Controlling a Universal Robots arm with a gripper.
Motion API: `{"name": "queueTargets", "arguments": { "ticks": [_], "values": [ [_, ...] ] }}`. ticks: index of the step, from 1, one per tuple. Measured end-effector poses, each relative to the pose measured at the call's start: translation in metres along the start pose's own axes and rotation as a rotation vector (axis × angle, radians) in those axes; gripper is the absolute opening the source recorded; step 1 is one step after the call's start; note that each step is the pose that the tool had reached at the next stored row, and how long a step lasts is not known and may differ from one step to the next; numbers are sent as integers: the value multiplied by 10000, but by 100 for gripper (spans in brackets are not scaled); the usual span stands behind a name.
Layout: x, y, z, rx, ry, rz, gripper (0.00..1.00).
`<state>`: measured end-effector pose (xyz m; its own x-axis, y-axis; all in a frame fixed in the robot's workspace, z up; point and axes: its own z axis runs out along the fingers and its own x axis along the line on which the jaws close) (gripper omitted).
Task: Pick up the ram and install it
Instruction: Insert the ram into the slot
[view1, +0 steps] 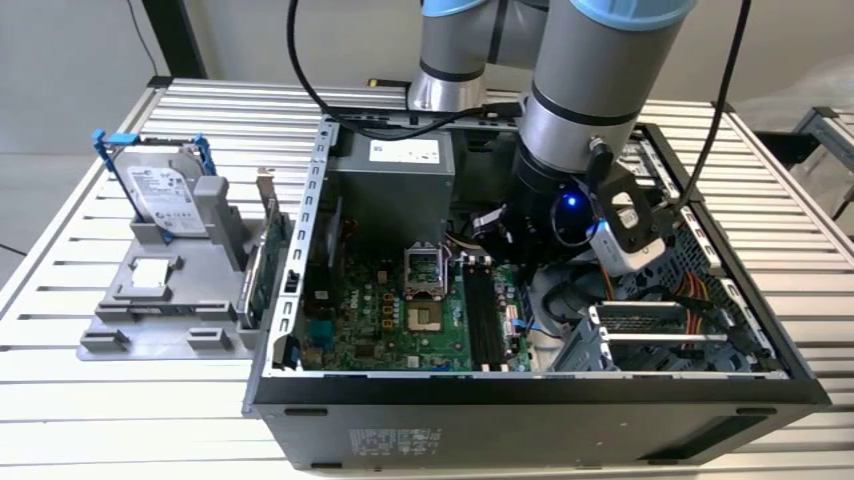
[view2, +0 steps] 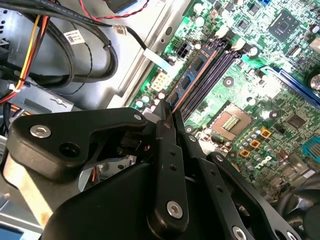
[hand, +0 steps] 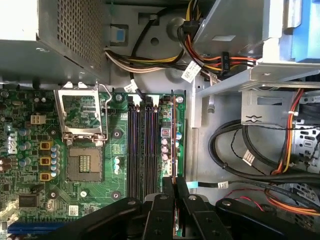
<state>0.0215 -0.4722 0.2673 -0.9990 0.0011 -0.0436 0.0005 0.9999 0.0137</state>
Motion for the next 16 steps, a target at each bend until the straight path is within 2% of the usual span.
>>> {"name": "queueTargets", "arguments": {
  "ticks": [8, 16],
  "values": [
    [0, 0, 8, -3, -1, -1, 0],
    [4, -1, 67, -2, -1, -1, 0]
  ]
}}
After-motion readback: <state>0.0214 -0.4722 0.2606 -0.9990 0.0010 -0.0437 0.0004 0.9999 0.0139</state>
